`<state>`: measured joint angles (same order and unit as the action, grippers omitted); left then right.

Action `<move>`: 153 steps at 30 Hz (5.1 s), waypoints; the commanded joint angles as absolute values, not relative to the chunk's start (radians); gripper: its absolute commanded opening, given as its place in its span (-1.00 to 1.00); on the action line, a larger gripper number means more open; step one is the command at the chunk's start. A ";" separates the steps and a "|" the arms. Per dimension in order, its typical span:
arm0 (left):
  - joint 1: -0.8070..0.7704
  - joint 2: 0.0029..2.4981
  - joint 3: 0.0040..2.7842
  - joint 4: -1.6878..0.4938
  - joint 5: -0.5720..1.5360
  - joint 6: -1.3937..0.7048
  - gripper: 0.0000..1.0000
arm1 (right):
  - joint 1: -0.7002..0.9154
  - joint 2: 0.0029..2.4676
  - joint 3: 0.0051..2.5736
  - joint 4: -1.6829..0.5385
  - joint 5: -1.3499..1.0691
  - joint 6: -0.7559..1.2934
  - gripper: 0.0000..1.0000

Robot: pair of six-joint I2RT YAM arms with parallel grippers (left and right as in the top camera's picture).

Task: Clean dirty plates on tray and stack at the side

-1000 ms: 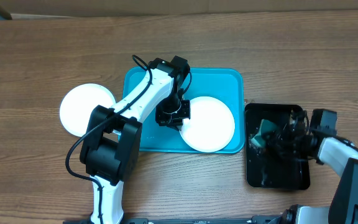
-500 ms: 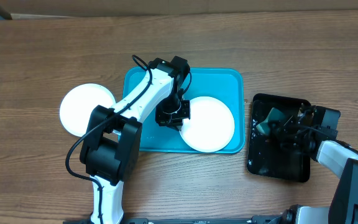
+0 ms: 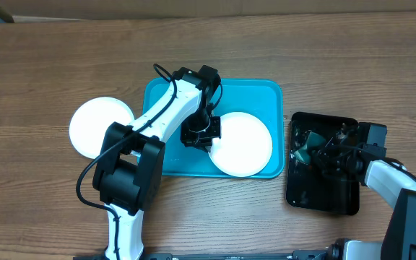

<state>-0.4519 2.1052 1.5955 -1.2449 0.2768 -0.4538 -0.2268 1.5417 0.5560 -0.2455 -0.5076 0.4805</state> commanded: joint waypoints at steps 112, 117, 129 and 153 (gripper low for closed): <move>-0.460 1.668 1.623 -1.129 -0.372 -0.521 -0.92 | -0.113 1.571 1.176 -1.105 -0.208 0.129 -0.74; -0.483 1.667 1.623 -1.118 -0.510 -0.521 -0.92 | -0.113 1.571 1.170 -1.105 -0.201 0.129 -0.72; -0.649 1.668 1.622 -0.989 -0.823 -0.333 -0.92 | -0.113 1.571 1.165 -1.098 -0.199 0.129 -0.71; -0.780 1.740 1.622 -0.952 -1.242 -0.250 -0.92 | -0.113 1.571 1.165 -1.098 -0.198 0.129 -0.71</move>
<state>-0.7700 1.7321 1.6035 -0.9596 -1.1618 -0.2504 -0.1116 1.5764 1.1553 -1.1007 -0.2024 0.1337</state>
